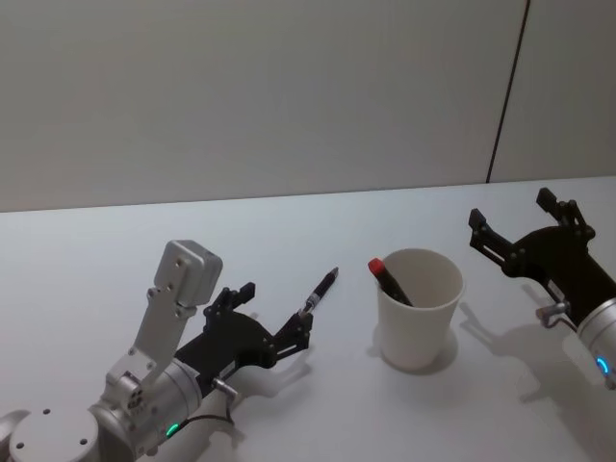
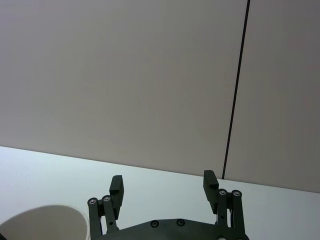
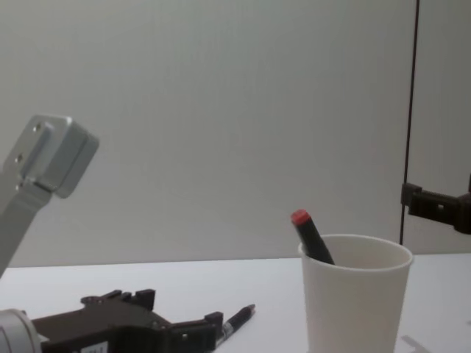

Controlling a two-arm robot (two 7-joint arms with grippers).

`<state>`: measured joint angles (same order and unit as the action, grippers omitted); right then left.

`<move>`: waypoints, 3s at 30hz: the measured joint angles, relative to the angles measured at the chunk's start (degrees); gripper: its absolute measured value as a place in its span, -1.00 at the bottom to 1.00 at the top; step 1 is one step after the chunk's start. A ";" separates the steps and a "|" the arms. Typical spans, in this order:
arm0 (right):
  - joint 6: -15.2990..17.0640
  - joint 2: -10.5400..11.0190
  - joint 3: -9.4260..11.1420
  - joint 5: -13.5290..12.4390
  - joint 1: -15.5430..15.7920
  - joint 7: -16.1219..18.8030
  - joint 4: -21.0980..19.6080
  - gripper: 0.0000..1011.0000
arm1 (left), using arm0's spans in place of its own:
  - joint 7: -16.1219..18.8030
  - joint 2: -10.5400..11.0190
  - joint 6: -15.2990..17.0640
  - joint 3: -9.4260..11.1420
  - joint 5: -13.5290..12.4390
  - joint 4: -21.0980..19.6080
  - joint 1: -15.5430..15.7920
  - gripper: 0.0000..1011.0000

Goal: Place the pen into the pen holder.

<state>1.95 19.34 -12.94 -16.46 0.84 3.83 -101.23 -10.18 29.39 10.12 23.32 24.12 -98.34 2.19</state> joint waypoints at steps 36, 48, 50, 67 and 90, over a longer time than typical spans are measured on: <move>0.00 0.00 0.00 0.00 0.00 0.00 0.00 0.98 | 0.50 -3.59 2.57 1.76 -5.29 2.82 1.19 0.98; 0.00 0.00 0.00 0.00 0.00 0.00 0.00 0.98 | 1.36 -3.86 3.43 1.90 -5.03 3.06 0.53 0.98; 0.00 0.00 0.00 0.00 0.00 0.00 0.00 0.98 | 1.60 -3.83 3.47 1.87 -4.89 3.04 0.38 0.98; 0.00 0.00 0.00 0.00 0.00 0.00 0.00 0.98 | 2.54 -3.62 3.56 1.66 -4.27 2.74 -0.26 0.84; 0.00 0.00 0.00 0.00 0.00 0.00 0.00 0.98 | 2.86 -3.54 3.62 1.57 -4.16 2.67 -0.46 0.11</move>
<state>1.95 19.33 -12.94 -16.46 0.84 3.83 -101.23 -7.31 25.85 13.74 24.90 19.96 -95.67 1.74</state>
